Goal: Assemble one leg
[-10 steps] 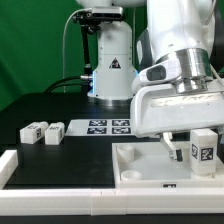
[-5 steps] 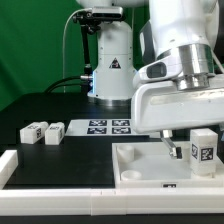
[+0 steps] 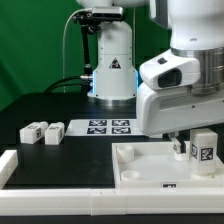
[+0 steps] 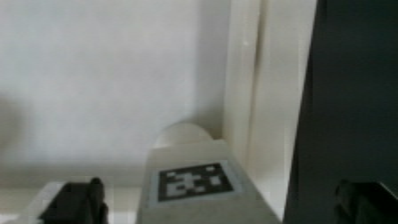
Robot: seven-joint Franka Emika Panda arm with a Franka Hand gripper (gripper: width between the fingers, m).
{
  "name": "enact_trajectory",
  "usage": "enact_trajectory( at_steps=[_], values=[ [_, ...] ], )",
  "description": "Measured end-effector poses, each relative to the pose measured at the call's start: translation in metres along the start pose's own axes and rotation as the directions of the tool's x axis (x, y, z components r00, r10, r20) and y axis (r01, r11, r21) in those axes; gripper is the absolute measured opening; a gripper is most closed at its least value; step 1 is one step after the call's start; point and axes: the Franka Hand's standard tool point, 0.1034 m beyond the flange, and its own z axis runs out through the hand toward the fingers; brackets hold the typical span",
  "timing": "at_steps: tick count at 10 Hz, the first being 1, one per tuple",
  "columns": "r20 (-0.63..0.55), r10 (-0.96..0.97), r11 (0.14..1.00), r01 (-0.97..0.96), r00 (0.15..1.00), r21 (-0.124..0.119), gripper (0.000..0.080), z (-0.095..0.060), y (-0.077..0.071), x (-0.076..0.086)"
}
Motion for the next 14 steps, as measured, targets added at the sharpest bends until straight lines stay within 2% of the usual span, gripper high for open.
enact_trajectory(
  at_steps=[1,2,4,5,6,8,10,11,13,14],
  values=[
    [-0.045,-0.002,1.0,0.001,0.999,-0.006,0.0649,-0.0021,0.0047,0.0099],
    [-0.054,0.002,1.0,-0.003,0.999,-0.008,0.0649,-0.0033,0.0073,0.0109],
    [-0.055,0.004,1.0,-0.004,0.998,-0.008,0.0406,-0.0033,0.0083,0.0112],
    [-0.055,0.004,1.0,-0.005,0.998,-0.008,0.0406,-0.0033,0.0085,0.0112],
    [-0.055,0.011,1.0,-0.012,0.998,-0.007,0.029,-0.0033,0.0085,0.0112],
    [-0.055,0.052,0.999,-0.052,0.997,-0.004,0.029,-0.0032,0.0086,0.0112],
    [-0.054,0.245,0.969,-0.245,0.968,0.008,0.029,-0.0031,0.0085,0.0112],
    [-0.056,0.385,0.923,-0.385,0.921,0.023,0.029,-0.0033,0.0095,0.012],
    [-0.045,0.678,0.735,-0.677,0.734,0.044,0.029,-0.002,0.0093,0.0122],
    [-0.039,0.752,0.659,-0.751,0.658,0.05,0.029,-0.0018,0.0096,0.0122]
  ],
)
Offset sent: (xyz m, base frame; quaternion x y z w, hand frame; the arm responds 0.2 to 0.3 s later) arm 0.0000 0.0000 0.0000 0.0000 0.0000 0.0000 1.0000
